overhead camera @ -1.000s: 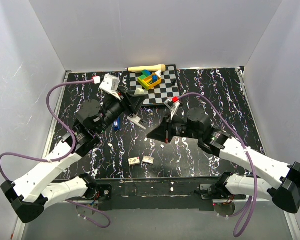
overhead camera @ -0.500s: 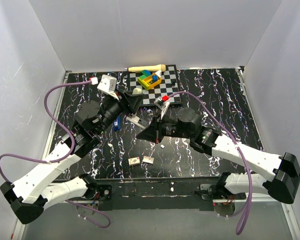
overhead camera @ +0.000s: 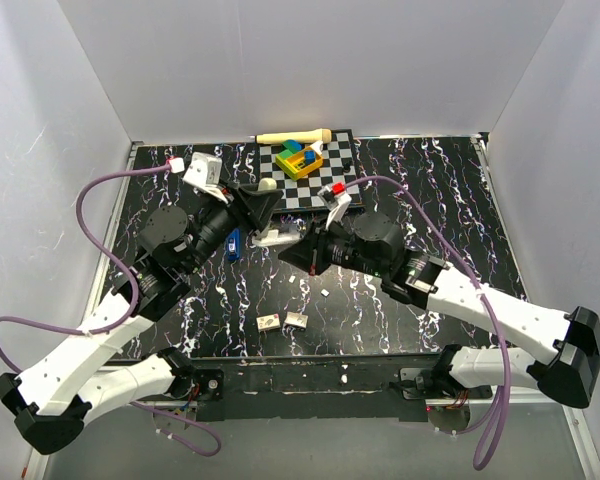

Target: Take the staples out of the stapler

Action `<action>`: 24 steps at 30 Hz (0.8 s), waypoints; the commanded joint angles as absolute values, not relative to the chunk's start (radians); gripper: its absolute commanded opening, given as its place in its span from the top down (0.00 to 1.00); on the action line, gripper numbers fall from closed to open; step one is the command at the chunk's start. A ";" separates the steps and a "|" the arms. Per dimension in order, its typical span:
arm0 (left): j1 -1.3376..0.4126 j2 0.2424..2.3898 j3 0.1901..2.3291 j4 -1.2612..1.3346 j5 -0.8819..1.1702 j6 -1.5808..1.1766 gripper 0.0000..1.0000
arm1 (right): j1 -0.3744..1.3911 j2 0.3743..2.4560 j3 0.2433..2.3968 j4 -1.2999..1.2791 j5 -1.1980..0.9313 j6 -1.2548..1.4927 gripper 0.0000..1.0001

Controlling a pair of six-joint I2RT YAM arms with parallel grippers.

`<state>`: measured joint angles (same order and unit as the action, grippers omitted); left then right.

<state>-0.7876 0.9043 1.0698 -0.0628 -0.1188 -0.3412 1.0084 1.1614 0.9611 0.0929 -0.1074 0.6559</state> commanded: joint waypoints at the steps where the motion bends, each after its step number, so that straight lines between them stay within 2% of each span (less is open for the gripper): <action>1: -0.787 0.874 1.075 -0.095 -0.078 -0.382 1.00 | 1.009 1.123 1.054 0.068 -0.011 0.574 0.99; 9: -0.788 0.862 1.069 -0.133 -0.067 -0.388 1.00 | 1.008 1.100 1.124 0.002 0.051 0.459 0.99; 17: -0.787 0.838 1.071 -0.141 -0.028 -0.379 1.00 | 0.999 1.062 1.172 -0.173 0.063 0.333 0.99; 21: -0.787 0.834 1.083 -0.129 0.061 -0.390 1.00 | 0.967 1.026 1.169 -0.248 0.008 0.290 0.99; 24: -0.788 0.836 1.081 -0.100 0.155 -0.399 1.00 | 0.934 1.003 1.157 -0.271 -0.119 0.272 0.99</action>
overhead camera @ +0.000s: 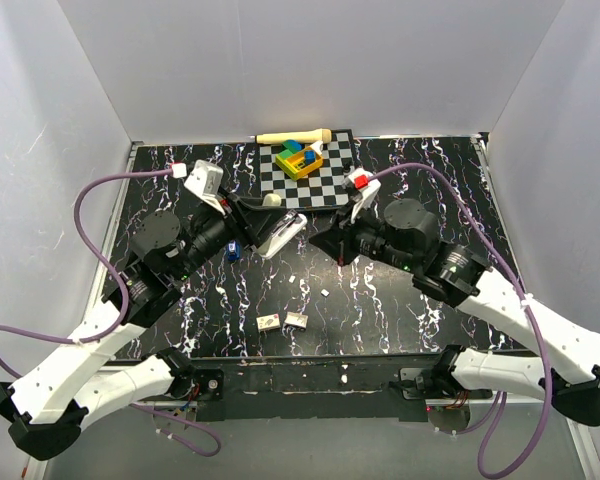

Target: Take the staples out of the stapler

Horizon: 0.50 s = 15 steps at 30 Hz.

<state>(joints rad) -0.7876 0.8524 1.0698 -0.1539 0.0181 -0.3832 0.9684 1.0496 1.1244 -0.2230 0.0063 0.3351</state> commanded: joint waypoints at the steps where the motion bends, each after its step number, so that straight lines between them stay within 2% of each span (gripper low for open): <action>1: -0.788 0.831 1.075 -0.077 0.188 -0.399 1.00 | 0.919 0.996 1.155 -0.278 -0.180 0.262 0.99; 7: -0.787 0.807 1.023 0.049 0.351 -0.390 1.00 | 0.856 0.928 1.128 -0.301 -0.478 0.238 0.99; 15: -0.790 0.851 1.028 0.144 0.549 -0.426 1.00 | 0.850 0.880 1.097 -0.273 -0.655 0.215 0.99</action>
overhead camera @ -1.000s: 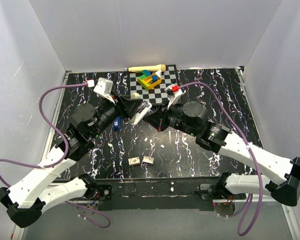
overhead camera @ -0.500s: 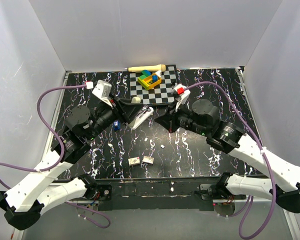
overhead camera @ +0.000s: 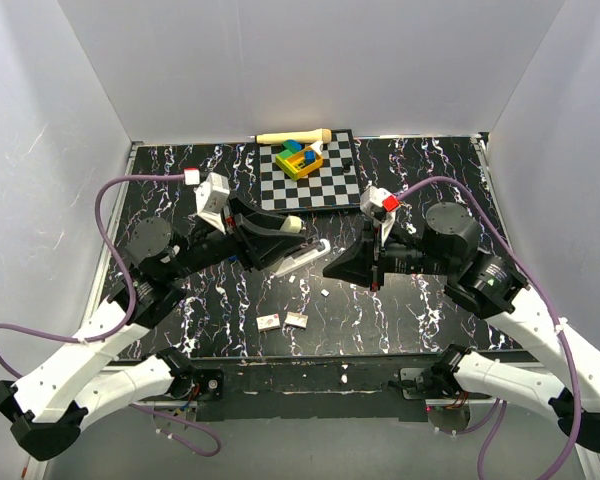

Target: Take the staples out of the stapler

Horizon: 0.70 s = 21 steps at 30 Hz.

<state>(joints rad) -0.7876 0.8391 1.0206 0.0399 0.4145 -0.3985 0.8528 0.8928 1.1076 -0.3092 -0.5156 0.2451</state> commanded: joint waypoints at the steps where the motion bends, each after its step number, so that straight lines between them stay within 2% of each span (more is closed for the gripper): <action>1: -0.788 0.856 1.026 0.153 0.570 -0.428 1.00 | 0.850 0.879 1.098 -0.273 -0.666 0.212 0.99; 8: -0.787 0.900 1.037 0.210 0.721 -0.456 1.00 | 0.850 0.897 1.124 -0.245 -0.707 0.196 0.99; 21: -0.790 0.954 1.048 0.218 0.833 -0.468 1.00 | 0.851 0.914 1.175 -0.241 -0.733 0.175 0.99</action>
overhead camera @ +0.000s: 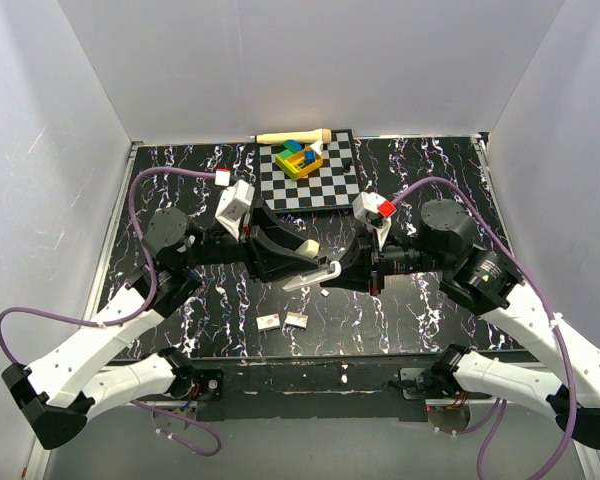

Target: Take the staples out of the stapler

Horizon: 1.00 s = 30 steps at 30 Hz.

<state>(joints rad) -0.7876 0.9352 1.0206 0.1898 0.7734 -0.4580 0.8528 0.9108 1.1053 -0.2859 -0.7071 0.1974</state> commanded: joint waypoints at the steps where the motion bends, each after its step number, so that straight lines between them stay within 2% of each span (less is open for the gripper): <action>1: -0.788 0.959 1.048 0.212 0.839 -0.463 1.00 | 0.850 0.919 1.183 -0.247 -0.735 0.170 0.99; 18: -0.801 1.043 1.072 0.117 0.914 -0.414 1.00 | 0.850 1.005 1.296 -0.235 -0.804 0.192 0.99; 30: -0.891 1.146 1.121 0.006 0.945 -0.335 1.00 | 0.851 1.080 1.390 -0.238 -0.811 0.198 0.99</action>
<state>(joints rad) -0.8082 1.0542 1.1091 0.1307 0.9287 -0.3878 0.8387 1.0260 1.3022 -0.4053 -0.8234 0.1856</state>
